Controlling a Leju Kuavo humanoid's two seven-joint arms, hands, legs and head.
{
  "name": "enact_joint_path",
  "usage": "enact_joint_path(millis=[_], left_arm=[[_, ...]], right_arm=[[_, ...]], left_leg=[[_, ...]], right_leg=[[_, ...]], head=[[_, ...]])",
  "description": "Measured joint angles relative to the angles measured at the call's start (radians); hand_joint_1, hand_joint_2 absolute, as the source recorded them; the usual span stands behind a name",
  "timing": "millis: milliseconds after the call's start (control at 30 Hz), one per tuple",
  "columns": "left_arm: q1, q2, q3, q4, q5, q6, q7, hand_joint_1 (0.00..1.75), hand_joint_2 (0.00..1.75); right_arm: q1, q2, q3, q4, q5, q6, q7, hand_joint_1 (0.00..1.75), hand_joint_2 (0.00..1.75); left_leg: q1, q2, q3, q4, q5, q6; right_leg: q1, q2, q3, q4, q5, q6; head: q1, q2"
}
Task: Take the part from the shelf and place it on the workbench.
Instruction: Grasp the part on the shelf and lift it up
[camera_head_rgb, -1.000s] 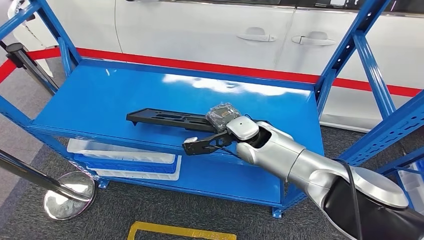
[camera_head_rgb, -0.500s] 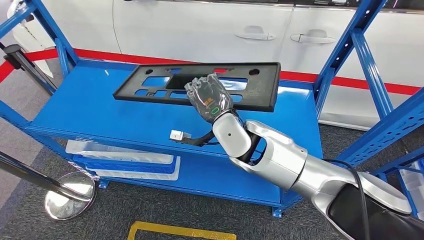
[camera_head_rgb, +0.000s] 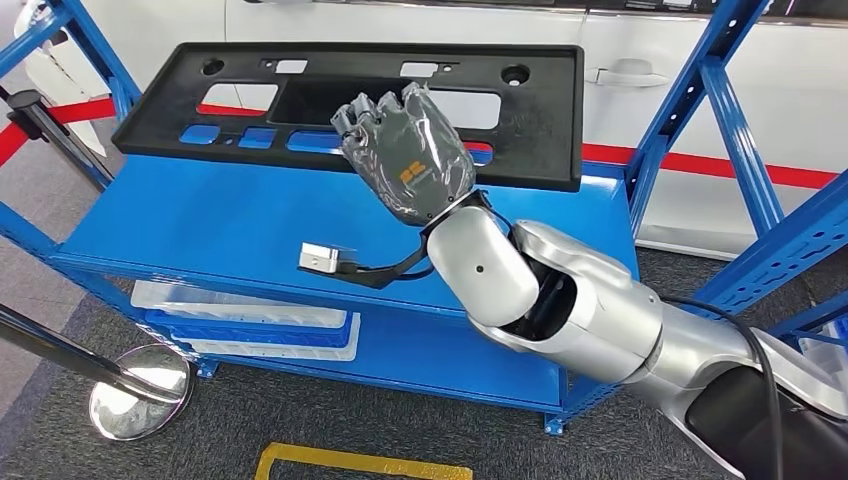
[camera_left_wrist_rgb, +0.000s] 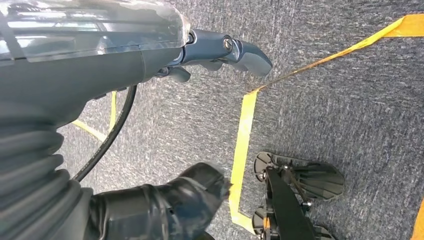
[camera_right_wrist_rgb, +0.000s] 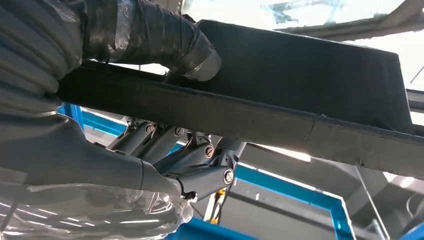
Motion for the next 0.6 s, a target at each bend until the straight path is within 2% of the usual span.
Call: enact_joint_path(millis=[167, 600], left_arm=[[0.000, 0.000, -0.015, 0.000, -0.029, 0.038, 0.065, 0.00, 1.75], [-0.002, 0.000, -0.022, 0.000, -0.020, 0.049, 0.043, 0.00, 1.75]], right_arm=[[-0.008, -0.007, -0.021, -0.053, -0.068, -0.003, 0.025, 1.75, 1.75], [0.022, -0.042, -0.061, -0.117, -0.250, -0.084, 0.037, 1.75, 1.75]], left_leg=[[0.000, 0.000, 0.000, 0.000, 0.000, 0.000], [0.000, 0.000, 0.000, 0.000, 0.000, 0.000]], right_leg=[[0.000, 0.000, 0.000, 0.000, 0.000, 0.000], [0.000, 0.000, 0.000, 0.000, 0.000, 0.000]], head=[[0.000, 0.000], [0.000, 0.000]])
